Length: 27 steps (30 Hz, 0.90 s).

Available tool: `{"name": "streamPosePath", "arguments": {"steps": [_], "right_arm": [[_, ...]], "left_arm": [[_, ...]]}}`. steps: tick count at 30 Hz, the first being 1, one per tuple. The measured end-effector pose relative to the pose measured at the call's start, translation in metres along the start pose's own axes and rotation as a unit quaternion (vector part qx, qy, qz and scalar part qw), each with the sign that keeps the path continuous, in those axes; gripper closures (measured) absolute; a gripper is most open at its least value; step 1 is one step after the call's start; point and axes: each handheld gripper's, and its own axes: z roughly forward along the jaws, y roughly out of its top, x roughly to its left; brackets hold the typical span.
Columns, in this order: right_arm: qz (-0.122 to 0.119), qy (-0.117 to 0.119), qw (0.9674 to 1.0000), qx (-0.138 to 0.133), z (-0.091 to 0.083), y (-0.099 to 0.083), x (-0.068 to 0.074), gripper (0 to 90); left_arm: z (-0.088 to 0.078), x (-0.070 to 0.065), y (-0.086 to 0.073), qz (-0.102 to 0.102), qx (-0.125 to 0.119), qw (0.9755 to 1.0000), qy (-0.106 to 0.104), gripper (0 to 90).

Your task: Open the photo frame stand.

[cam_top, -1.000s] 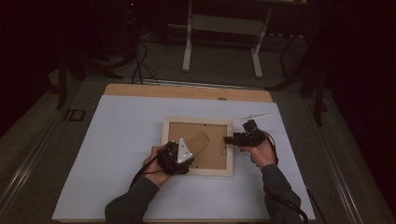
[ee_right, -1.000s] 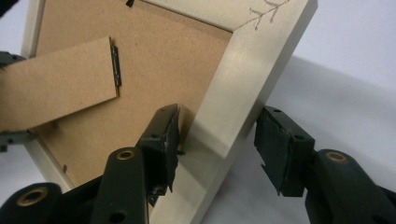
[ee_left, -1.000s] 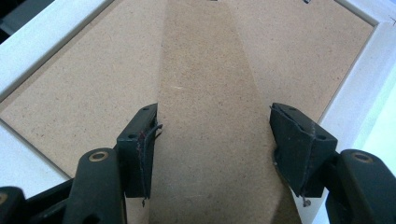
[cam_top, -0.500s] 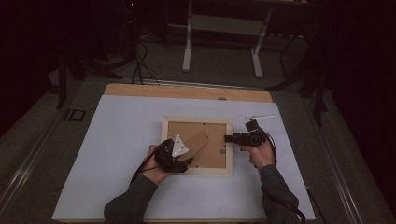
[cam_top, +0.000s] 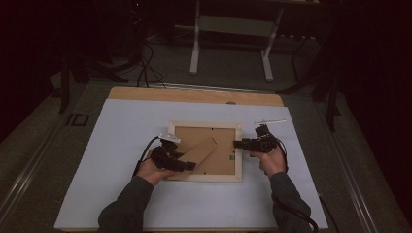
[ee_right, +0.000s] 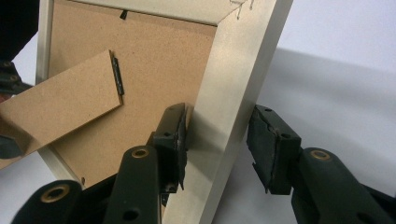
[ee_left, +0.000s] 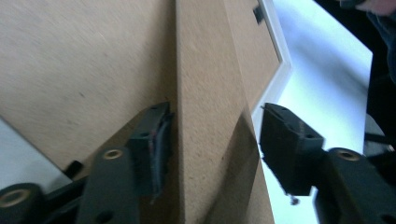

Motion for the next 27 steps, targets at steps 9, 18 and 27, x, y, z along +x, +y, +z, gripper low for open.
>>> {"name": "streamPosePath", "arguments": {"steps": [9,18,27], "right_arm": [[-0.008,-0.002,1.0000,-0.003,-0.001,0.000,0.002,57.3],[-0.022,-0.019,0.9995,-0.013,-0.006,0.004,0.005,57.7],[-0.035,-0.031,0.9982,-0.038,-0.014,0.007,0.009,59.2]], "left_arm": [[0.001,-0.007,0.003,0.029,0.015,0.9994,0.012,53.5],[0.002,-0.014,0.009,0.052,0.013,0.9977,0.041,54.2],[0.002,-0.017,0.015,0.064,0.008,0.9975,0.030,61.8]]}}
